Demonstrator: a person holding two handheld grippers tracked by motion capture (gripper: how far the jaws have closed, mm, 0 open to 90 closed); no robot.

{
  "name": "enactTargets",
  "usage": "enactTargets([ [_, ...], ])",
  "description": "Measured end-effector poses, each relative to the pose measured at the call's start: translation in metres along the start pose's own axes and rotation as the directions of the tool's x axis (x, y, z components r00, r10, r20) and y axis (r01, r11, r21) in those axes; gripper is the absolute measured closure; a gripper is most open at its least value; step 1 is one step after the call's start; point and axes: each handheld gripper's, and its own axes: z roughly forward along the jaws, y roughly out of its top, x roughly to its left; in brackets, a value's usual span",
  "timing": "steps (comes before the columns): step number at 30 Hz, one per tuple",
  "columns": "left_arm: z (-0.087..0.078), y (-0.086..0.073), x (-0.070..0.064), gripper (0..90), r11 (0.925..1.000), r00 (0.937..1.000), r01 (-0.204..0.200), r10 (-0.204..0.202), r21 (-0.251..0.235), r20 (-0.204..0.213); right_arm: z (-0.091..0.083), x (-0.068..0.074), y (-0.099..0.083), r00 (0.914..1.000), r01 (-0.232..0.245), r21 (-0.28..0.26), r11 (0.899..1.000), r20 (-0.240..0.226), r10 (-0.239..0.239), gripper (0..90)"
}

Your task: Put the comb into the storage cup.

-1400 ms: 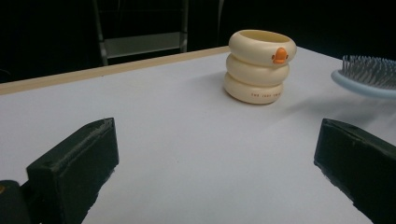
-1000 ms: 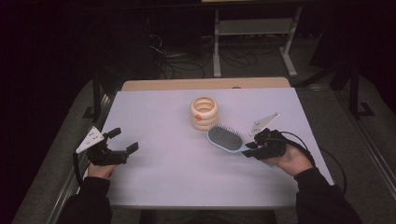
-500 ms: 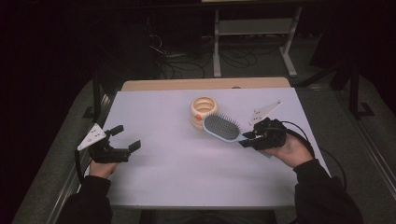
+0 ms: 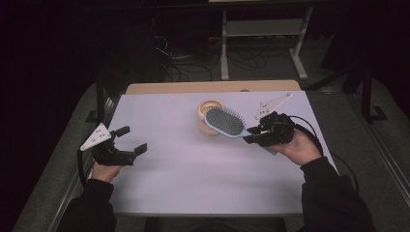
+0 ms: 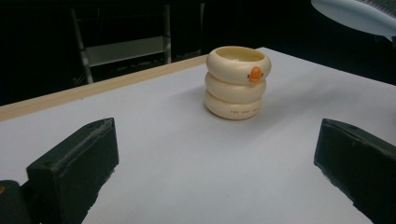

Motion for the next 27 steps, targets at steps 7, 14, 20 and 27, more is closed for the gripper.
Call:
enactTargets([
  [7,0.003,0.012,-0.002,0.0,1.0000,0.9996,0.004,-0.004,-0.005,0.026,-0.001,-0.001,0.010,1.0000,-0.004,-0.014,1.000,0.001,0.004,68.2],
  [14,0.009,0.028,-0.005,0.0,1.0000,0.9984,-0.001,0.001,0.001,0.057,-0.002,0.000,0.019,0.9998,0.018,-0.035,0.999,0.009,-0.018,68.2],
  [20,0.016,0.040,-0.008,0.0,0.9998,0.9966,-0.012,0.011,0.013,0.081,0.000,0.001,0.026,0.9997,0.024,-0.040,0.999,0.011,-0.024,68.2],
  [27,0.024,0.051,-0.012,0.0,0.9998,0.9947,-0.019,0.018,0.010,0.102,0.000,-0.002,0.035,0.9996,0.024,-0.052,0.998,0.012,-0.024,68.2],
])
